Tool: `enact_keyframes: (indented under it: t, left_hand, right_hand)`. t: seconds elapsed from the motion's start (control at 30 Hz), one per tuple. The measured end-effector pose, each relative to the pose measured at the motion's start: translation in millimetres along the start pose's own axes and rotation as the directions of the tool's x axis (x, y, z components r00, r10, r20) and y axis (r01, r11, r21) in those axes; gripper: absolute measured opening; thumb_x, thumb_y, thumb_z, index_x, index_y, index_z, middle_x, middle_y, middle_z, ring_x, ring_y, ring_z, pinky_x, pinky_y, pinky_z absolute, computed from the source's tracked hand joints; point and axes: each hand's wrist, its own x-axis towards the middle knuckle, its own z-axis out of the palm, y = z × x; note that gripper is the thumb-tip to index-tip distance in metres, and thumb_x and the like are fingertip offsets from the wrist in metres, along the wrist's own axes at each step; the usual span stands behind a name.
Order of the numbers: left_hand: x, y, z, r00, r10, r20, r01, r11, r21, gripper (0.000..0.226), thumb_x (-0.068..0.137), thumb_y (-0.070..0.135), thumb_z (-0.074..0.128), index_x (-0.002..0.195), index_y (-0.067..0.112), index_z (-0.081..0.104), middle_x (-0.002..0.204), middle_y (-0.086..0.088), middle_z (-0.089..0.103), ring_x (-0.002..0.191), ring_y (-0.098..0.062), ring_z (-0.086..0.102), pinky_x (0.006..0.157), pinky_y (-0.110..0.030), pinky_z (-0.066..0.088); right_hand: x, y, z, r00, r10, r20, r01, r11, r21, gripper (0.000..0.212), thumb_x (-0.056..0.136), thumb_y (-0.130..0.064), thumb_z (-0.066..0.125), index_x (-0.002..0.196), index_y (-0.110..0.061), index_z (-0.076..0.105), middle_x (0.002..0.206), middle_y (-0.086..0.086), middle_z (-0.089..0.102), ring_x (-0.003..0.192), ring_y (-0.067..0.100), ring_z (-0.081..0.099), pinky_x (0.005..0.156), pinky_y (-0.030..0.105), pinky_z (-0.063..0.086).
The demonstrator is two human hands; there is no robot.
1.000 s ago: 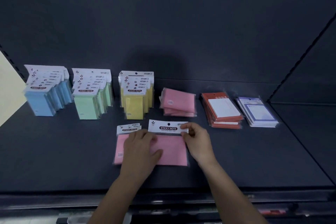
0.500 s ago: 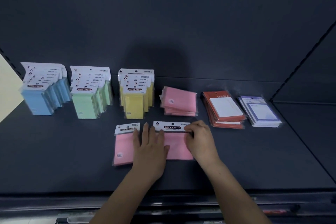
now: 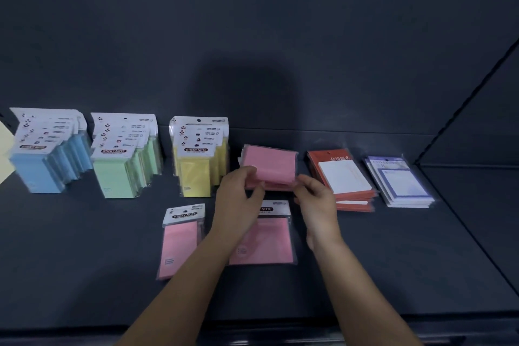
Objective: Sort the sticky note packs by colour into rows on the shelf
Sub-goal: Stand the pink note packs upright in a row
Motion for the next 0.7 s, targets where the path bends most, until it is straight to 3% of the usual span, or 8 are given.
enact_keyframes:
  t: [0.07, 0.13, 0.23, 0.4, 0.47, 0.6, 0.7]
  left_hand:
    - [1.4, 1.1, 2.8, 0.994, -0.091, -0.064, 0.083, 0.99, -0.118, 0.027, 0.086, 0.008, 0.059, 0.113, 0.01, 0.06, 0.115, -0.003, 0.059, 0.104, -0.012, 0.054, 0.084, -0.003, 0.037]
    - [4.2, 0.8, 5.8, 0.978, -0.168, -0.127, 0.149, 0.978, -0.146, 0.028, 0.084, 0.007, 0.061, 0.111, 0.013, 0.059, 0.117, -0.004, 0.052, 0.109, -0.013, 0.049, 0.092, -0.013, 0.036]
    - [6.4, 0.1, 7.3, 0.959, -0.273, -0.077, 0.253, 0.946, -0.205, 0.031, 0.085, 0.009, 0.061, 0.115, 0.012, 0.056, 0.115, -0.002, 0.054, 0.109, -0.013, 0.05, 0.094, -0.022, 0.037]
    - [5.9, 4.4, -0.8, 0.942, -0.289, -0.17, 0.233, 0.929, -0.287, 0.006, 0.086, 0.009, 0.061, 0.089, 0.011, 0.066, 0.086, 0.005, 0.063, 0.082, -0.009, 0.057, 0.08, -0.021, 0.043]
    - [6.0, 3.8, -5.9, 0.924, -0.327, -0.201, 0.24, 0.901, -0.361, 0.008, 0.085, 0.013, 0.064, 0.078, 0.013, 0.064, 0.076, 0.004, 0.062, 0.073, -0.009, 0.056, 0.073, -0.021, 0.044]
    - [-0.5, 3.9, -16.8, 0.905, -0.414, -0.098, 0.289, 0.768, -0.572, 0.017, 0.082, 0.0, 0.065, 0.077, 0.014, 0.056, 0.073, 0.002, 0.057, 0.066, -0.009, 0.053, 0.061, -0.014, 0.046]
    - [-12.0, 2.8, -28.0, 0.935, -0.342, 0.093, 0.329, 0.739, -0.588, 0.031, 0.079, -0.015, 0.055, 0.084, 0.016, 0.056, 0.081, -0.001, 0.057, 0.07, -0.01, 0.051, 0.055, -0.01, 0.044]
  right_hand:
    - [0.4, 1.4, 1.4, 0.999, -0.012, -0.04, 0.014, 0.999, 0.047, 0.021, 0.09, -0.004, 0.056, 0.08, -0.02, 0.066, 0.07, -0.014, 0.065, 0.06, -0.009, 0.058, 0.061, 0.005, 0.045]
    - [0.7, 3.3, 4.8, 0.997, 0.029, -0.074, -0.019, 0.991, 0.133, 0.016, 0.088, -0.006, 0.059, 0.079, -0.018, 0.066, 0.071, -0.011, 0.066, 0.066, -0.002, 0.06, 0.065, 0.008, 0.048]
    - [4.2, 5.0, 8.8, 0.989, 0.102, -0.104, -0.078, 0.973, 0.219, 0.008, 0.087, -0.005, 0.061, 0.085, -0.012, 0.064, 0.075, -0.002, 0.063, 0.073, 0.009, 0.059, 0.072, 0.017, 0.05]
    - [11.7, 2.3, 9.0, 0.988, 0.098, -0.12, -0.076, 0.98, 0.181, 0.014, 0.087, 0.001, 0.058, 0.08, -0.009, 0.064, 0.072, 0.002, 0.061, 0.066, 0.014, 0.056, 0.064, 0.018, 0.052]
    - [8.9, 2.1, 6.1, 0.995, 0.061, -0.083, -0.048, 0.988, 0.147, 0.016, 0.087, 0.003, 0.056, 0.081, -0.01, 0.064, 0.072, 0.002, 0.061, 0.064, 0.013, 0.055, 0.063, 0.017, 0.051]
    - [-2.6, 7.1, -6.9, 0.996, 0.03, 0.082, -0.044, 0.985, 0.166, 0.028, 0.082, 0.012, 0.051, 0.095, -0.013, 0.054, 0.078, 0.005, 0.059, 0.07, 0.013, 0.056, 0.065, 0.021, 0.05]
    - [-11.2, 11.3, -15.3, 0.989, 0.027, 0.146, -0.048, 0.988, 0.145, 0.038, 0.079, 0.015, 0.049, 0.1, -0.017, 0.049, 0.078, 0.003, 0.057, 0.066, 0.012, 0.052, 0.058, 0.02, 0.048]
